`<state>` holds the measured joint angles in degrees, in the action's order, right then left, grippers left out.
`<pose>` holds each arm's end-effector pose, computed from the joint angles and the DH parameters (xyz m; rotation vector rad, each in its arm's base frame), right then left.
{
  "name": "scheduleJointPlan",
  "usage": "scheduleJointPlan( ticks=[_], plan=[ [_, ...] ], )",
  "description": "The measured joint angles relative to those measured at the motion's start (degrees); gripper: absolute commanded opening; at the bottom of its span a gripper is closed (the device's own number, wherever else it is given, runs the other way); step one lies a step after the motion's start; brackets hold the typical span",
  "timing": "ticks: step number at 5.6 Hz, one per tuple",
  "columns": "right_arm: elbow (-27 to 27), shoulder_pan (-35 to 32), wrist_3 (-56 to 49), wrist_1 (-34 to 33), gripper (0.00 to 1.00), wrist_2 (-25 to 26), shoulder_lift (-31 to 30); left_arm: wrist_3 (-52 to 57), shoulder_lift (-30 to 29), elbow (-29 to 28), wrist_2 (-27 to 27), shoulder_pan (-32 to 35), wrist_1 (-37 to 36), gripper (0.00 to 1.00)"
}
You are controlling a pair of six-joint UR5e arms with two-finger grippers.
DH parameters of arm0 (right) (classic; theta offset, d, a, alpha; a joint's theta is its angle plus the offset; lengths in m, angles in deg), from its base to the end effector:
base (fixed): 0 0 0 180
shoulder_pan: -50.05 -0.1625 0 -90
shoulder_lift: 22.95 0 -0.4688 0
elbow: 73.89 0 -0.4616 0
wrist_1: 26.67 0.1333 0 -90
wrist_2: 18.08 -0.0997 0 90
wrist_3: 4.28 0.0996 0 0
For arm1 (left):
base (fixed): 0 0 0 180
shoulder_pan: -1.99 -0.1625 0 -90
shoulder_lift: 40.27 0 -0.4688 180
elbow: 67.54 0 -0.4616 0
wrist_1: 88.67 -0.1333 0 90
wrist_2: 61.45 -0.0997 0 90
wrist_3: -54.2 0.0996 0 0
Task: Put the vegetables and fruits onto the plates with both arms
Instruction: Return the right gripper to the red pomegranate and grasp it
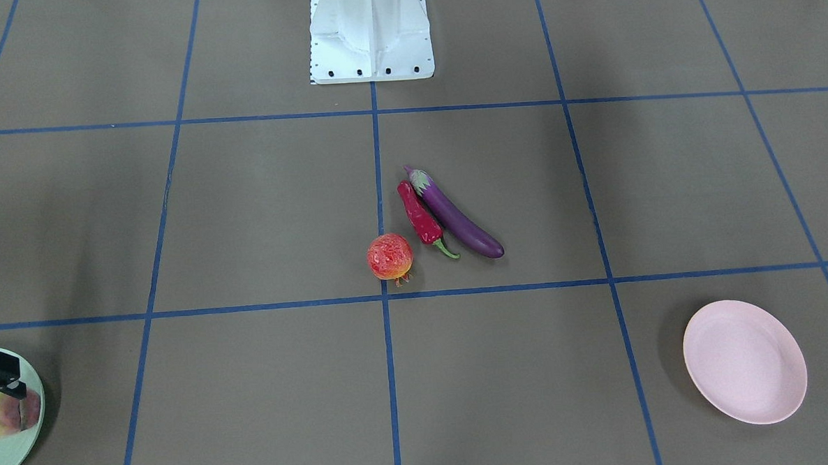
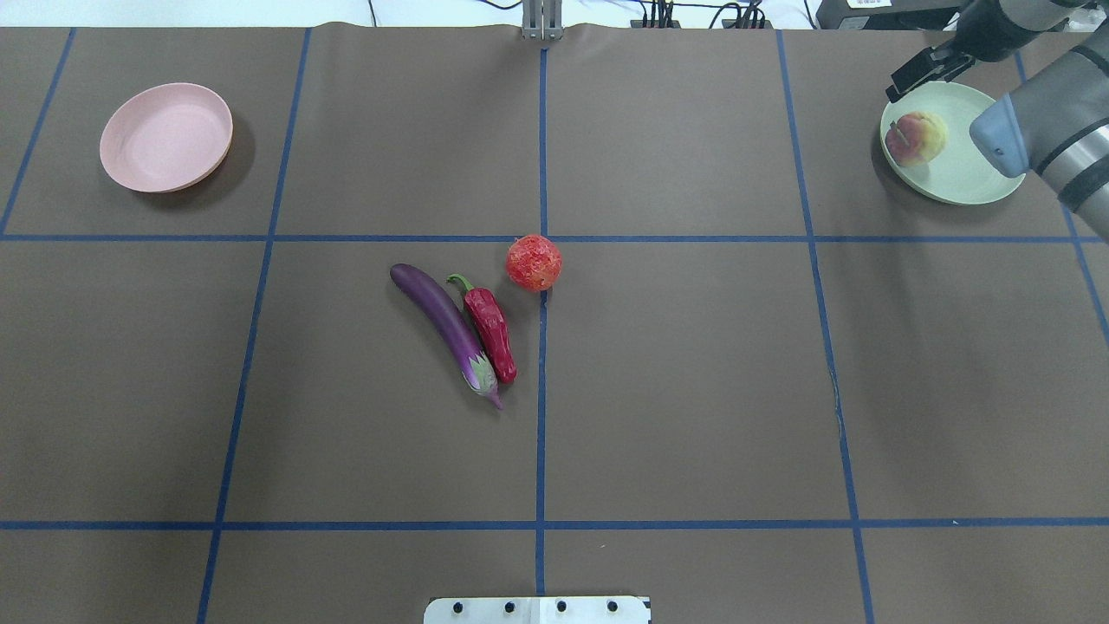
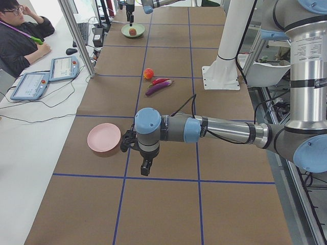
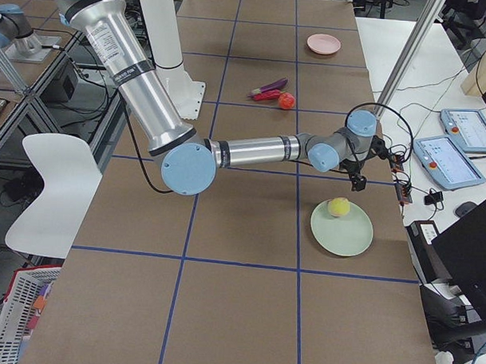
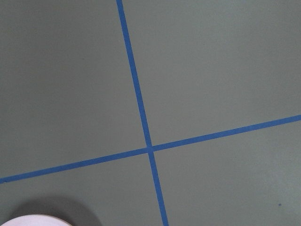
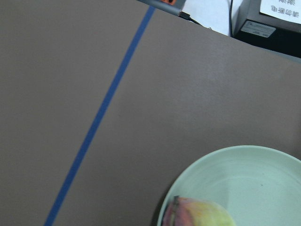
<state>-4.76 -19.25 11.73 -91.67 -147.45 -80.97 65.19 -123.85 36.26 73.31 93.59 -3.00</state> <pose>-0.2268 -0.7985 0.4747 0.3657 -0.8220 -0.2927 -0.0773 -0.5067 0.6344 0.1360 0.7718 0.1762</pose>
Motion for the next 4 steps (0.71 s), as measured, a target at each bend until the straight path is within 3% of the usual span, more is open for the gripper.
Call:
scheduleJointPlan(
  ticks=[2, 4],
  plan=[
    [9.7, 7.5, 12.3, -7.8, 0.99, 3.1, 4.5, 0.0, 0.0, -0.1, 0.1, 0.0, 0.2, 1.0],
    [12.2, 22.0, 28.7, -14.4, 0.99, 15.6, 14.5, 0.0, 0.0, -0.2, 0.0, 0.0, 0.5, 1.0]
  ],
)
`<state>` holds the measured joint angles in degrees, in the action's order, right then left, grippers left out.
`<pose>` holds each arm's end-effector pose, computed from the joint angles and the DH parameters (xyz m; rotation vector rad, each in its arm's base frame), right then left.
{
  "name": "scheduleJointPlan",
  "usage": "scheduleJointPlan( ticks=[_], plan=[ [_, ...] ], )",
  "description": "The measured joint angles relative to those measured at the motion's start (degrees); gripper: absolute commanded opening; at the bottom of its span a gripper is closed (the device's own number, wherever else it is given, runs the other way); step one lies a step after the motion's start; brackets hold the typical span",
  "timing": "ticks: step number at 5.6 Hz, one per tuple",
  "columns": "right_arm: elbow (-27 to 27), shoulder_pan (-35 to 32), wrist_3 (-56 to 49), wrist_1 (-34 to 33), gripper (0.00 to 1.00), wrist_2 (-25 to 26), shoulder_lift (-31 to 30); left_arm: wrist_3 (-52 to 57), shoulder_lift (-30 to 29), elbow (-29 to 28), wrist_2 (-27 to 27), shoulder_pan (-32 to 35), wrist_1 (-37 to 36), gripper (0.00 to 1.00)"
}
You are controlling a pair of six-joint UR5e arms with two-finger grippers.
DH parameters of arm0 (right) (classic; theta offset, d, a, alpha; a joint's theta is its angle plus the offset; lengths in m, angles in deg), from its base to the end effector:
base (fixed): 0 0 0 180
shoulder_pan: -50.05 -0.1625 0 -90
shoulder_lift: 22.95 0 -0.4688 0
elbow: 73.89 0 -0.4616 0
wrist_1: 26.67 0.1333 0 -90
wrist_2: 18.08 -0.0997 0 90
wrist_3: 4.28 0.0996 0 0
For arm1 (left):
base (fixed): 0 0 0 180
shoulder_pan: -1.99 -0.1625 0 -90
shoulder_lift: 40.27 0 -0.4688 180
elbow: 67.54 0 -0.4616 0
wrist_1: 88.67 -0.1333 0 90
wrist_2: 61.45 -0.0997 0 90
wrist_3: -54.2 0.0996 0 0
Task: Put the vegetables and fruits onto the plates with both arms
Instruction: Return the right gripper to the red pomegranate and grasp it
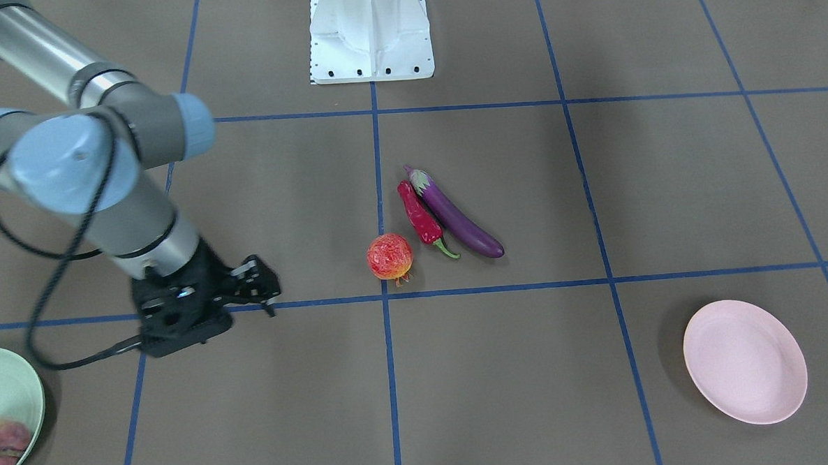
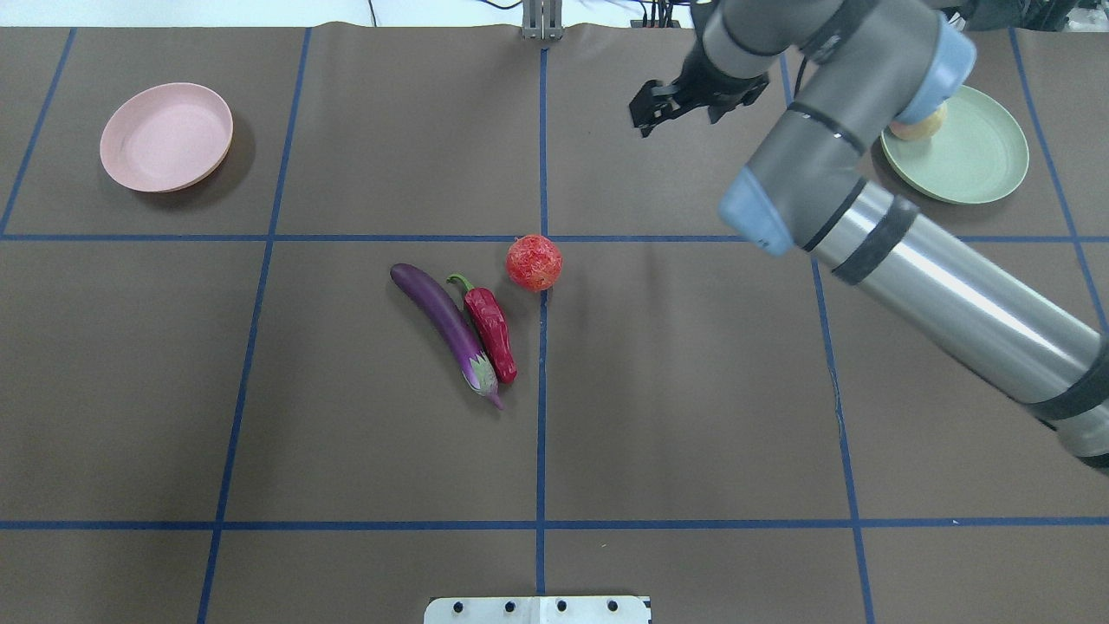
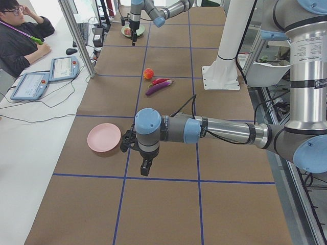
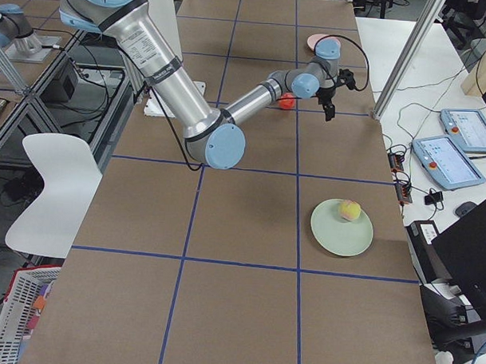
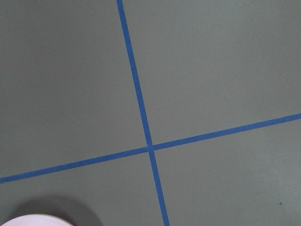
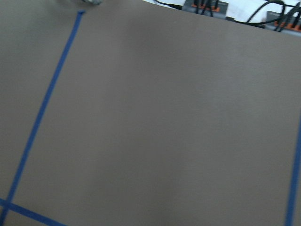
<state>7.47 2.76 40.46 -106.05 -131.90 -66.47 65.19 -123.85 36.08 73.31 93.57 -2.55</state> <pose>-0.5006 -0.6795 0.1879 0.3321 -0.8578 -0.1429 -0.0772 -0.5072 0.6353 0.1403 0.7713 0.1784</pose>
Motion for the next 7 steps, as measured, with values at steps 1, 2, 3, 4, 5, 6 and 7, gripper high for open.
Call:
scheduleJointPlan(
  ticks=[1, 2, 3, 4, 5, 6, 7],
  plan=[
    [-0.4, 6.6, 5.4, -3.0, 0.99, 5.9, 4.3, 0.0, 0.0, -0.2, 0.0, 0.0, 0.0, 1.0],
    [-1.9, 11.8, 8.7, -3.8, 0.99, 11.2, 6.7, 0.0, 0.1, -0.4, 0.0, 0.0, -0.1, 1.0],
    [-4.3, 15.1, 9.9, -3.9, 0.98, 14.8, 8.2, 0.0, 0.1, -0.5, 0.0, 0.0, -0.1, 1.0],
    [-6.0, 16.6, 9.6, -3.9, 0.98, 16.7, 8.7, 0.0, 0.2, -0.5, 0.0, 0.0, -0.1, 1.0],
    [-7.3, 17.4, 8.9, -3.8, 0.98, 17.9, 8.6, 0.0, 0.2, -0.5, 0.0, 0.0, -0.1, 1.0],
    [-8.7, 18.0, 8.3, -3.7, 0.8, 18.9, 8.5, 0.0, 0.2, -0.5, 0.0, 0.0, 0.0, 1.0],
    [-9.9, 18.3, 7.9, -3.6, 0.13, 19.4, 8.4, 0.0, 0.2, -0.5, 0.0, 0.0, 0.0, 1.0]
  ],
)
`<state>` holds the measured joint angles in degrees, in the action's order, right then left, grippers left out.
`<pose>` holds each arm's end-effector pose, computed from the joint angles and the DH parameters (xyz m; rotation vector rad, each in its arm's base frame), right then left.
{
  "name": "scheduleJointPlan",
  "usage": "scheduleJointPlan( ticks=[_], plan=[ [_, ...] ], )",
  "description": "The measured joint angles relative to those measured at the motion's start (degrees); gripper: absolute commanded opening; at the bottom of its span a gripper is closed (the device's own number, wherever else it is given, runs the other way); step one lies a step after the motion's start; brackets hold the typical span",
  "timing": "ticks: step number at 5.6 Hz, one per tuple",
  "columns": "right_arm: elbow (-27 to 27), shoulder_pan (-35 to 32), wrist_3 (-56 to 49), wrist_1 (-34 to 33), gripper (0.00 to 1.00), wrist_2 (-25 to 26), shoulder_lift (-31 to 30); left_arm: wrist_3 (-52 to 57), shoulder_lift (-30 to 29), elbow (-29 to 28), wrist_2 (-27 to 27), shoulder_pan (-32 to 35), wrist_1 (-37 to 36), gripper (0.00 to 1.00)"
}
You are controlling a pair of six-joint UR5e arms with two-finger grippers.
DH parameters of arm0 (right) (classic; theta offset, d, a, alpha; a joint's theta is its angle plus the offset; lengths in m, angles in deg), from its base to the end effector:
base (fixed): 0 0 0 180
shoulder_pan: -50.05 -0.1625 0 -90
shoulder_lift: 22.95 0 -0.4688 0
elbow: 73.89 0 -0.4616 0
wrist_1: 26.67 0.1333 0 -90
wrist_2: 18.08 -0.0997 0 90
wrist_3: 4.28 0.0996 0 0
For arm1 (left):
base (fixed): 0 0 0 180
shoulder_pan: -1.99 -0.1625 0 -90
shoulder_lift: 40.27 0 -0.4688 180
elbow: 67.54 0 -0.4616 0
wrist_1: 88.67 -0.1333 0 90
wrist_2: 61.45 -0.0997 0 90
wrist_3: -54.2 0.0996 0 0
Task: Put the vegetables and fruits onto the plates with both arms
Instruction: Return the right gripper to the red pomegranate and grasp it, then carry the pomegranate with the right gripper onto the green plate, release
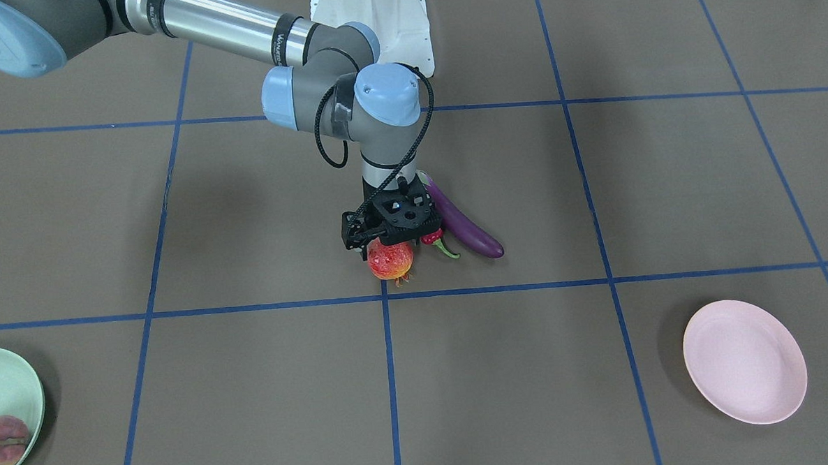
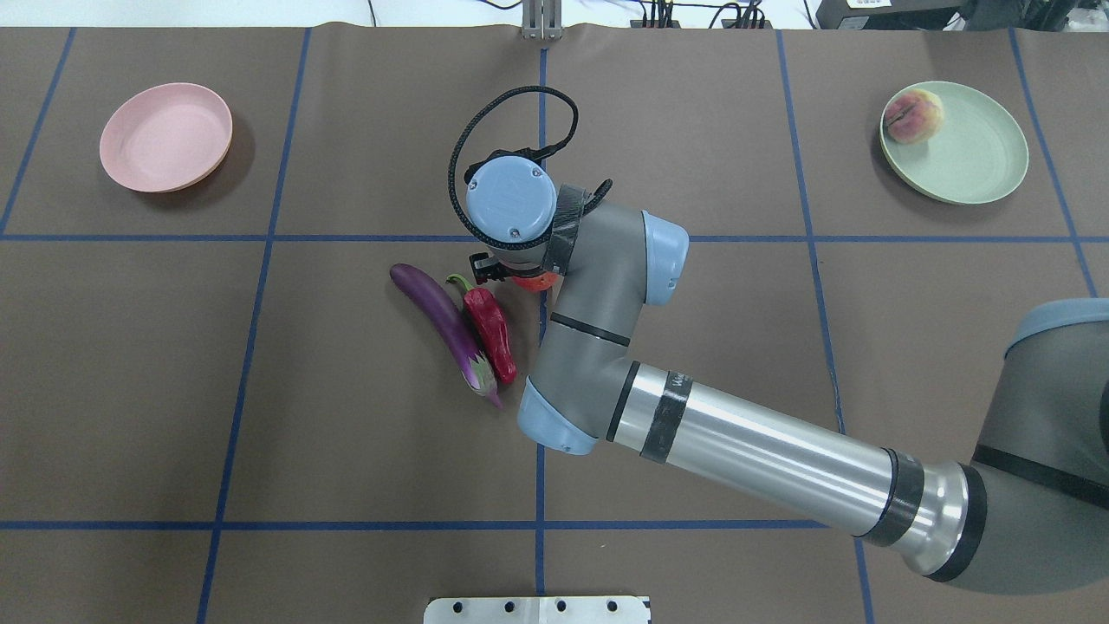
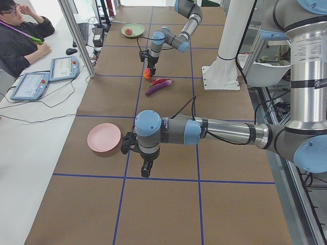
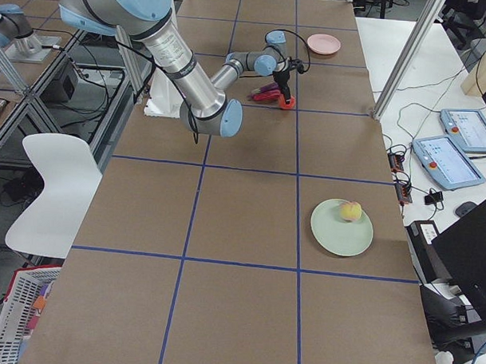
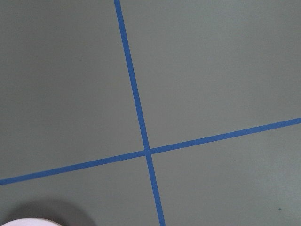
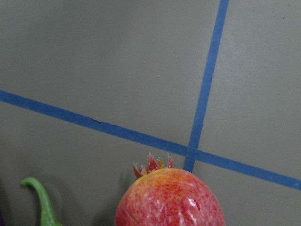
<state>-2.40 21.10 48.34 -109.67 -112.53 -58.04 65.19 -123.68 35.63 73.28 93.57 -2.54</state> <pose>-0.7231 -0.5435 0.1617 0.3527 -0.6750 -0.1694 -0.0772 -0.5058 0.6413 0.1302 0.7720 0.1742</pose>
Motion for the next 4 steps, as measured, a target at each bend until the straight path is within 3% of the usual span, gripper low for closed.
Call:
scheduleJointPlan(
  ticks=[1, 3, 4],
  plan=[
    [-0.7, 0.1, -0.2, 0.1, 0.0, 0.1, 0.1, 0.0, 0.0, 0.1, 0.0, 0.0, 0.0, 1.0],
    [0.1, -3.9, -4.1, 0.2, 0.0, -3.3, -0.3, 0.0, 0.0, 0.3, 0.0, 0.0, 0.0, 1.0],
    [1.8, -9.9, -9.6, 0.3, 0.0, -9.0, -2.7, 0.0, -0.1, 0.4, 0.0, 0.0, 0.1, 1.0]
  ],
)
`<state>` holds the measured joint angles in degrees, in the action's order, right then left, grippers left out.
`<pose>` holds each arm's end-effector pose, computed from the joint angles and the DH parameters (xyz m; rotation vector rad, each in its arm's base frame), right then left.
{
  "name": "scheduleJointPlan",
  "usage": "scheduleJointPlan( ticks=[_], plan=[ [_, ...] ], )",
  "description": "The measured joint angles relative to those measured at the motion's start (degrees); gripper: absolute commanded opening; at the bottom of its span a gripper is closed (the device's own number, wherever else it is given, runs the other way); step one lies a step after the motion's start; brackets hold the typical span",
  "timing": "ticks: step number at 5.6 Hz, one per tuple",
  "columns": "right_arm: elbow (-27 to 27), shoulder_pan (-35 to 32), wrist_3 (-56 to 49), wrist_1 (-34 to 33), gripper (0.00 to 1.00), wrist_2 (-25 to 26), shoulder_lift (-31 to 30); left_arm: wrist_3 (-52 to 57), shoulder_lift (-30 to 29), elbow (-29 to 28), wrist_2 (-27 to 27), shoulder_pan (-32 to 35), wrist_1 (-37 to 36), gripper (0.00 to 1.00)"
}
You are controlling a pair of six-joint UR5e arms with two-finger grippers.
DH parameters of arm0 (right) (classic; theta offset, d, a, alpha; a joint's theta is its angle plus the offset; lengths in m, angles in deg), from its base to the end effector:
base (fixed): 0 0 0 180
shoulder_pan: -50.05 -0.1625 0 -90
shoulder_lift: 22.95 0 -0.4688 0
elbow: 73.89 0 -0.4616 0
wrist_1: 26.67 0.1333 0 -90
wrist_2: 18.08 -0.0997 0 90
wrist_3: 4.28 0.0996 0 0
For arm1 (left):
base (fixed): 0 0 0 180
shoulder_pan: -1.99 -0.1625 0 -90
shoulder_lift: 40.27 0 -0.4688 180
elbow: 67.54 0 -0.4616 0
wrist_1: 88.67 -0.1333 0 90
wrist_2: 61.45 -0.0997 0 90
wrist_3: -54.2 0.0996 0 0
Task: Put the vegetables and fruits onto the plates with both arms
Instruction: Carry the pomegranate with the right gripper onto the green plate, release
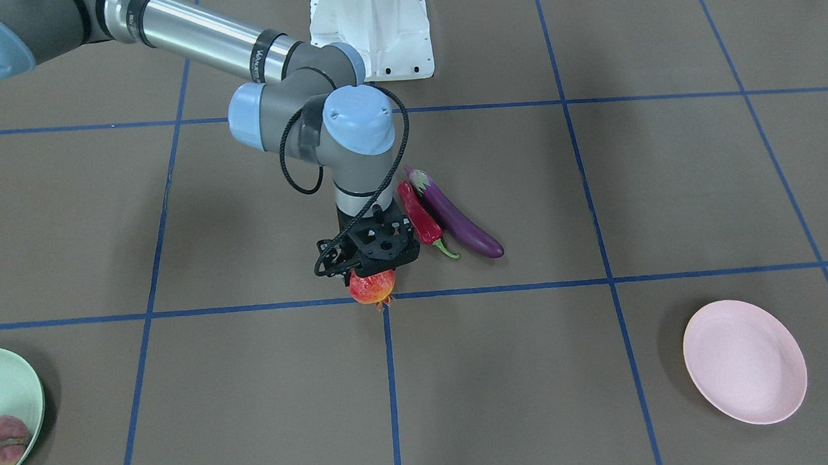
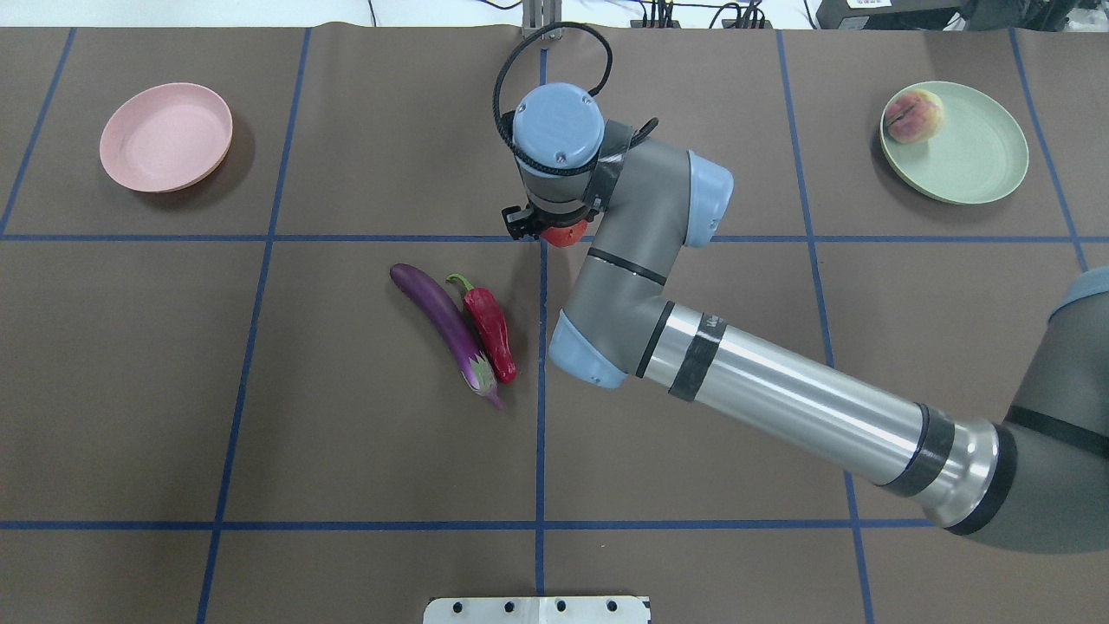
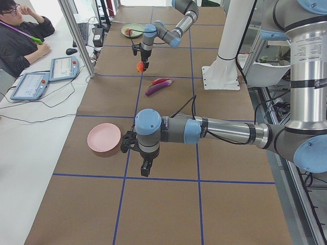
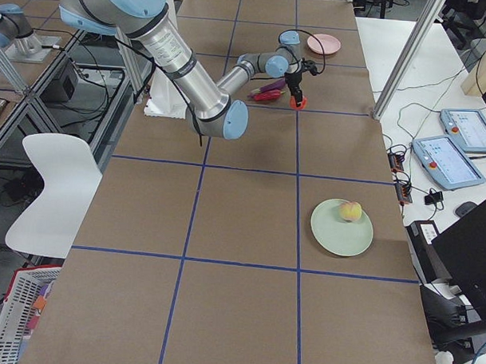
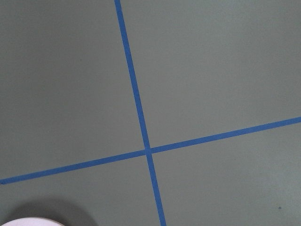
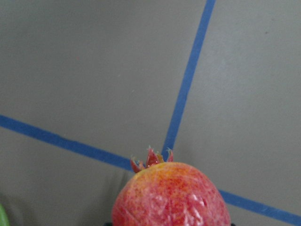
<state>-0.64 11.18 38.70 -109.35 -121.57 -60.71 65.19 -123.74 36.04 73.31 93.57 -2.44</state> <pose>-0.6203 -0.6413 0.1849 0.3430 -0.6985 -0.2230 -0.0772 -0.5064 0.6365 0.1397 0.7714 0.1781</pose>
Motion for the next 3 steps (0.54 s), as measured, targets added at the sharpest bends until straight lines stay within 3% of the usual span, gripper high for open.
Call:
scheduleJointPlan(
  ticks=[2, 3],
  plan=[
    [0.6, -16.5, -20.0, 3.8, 0.0, -13.7, -9.8, 0.0, 0.0, 0.1, 0.1, 0.0, 1.3, 1.0],
    [-2.9, -24.4, -30.5, 6.7, 0.0, -19.6, -13.6, 0.0, 0.0, 0.1, 0.1, 0.0, 1.6, 1.0]
  ],
)
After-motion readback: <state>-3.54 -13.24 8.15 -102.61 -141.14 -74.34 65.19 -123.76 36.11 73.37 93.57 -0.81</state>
